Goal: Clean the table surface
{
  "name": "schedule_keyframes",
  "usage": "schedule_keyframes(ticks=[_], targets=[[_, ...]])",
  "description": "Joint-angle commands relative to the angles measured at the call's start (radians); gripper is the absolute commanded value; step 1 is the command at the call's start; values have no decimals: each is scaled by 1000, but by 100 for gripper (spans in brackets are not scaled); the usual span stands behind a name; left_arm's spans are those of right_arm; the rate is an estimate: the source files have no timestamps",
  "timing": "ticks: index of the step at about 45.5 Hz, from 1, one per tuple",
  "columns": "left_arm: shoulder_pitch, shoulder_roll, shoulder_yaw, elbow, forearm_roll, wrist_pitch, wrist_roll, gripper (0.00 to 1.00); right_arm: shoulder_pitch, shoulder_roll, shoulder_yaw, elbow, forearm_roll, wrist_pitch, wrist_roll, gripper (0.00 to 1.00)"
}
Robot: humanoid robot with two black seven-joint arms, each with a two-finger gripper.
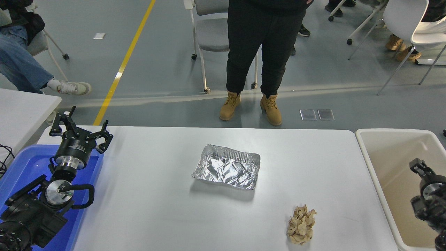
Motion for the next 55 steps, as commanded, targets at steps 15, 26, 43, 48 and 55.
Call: schedule_keyframes(ticks=[15, 26, 43, 48, 55], targets=[[0, 0, 0, 0, 0, 0, 0, 100, 245, -14, 205, 0, 146, 158, -58, 98], [0, 0, 0, 0, 0, 0, 0, 100, 328, -12, 307, 0, 183, 189, -58, 98], [0, 0, 0, -1, 0, -1, 0, 100, 469, -12, 494, 0, 264, 330, -49, 98], [0, 0, 0, -1, 0, -1, 0, 100, 488, -12, 494, 0, 341, 377, -45, 98], [0, 0, 0, 0, 0, -1, 0, 100, 506, -11, 495, 0, 442, 509, -42, 98]])
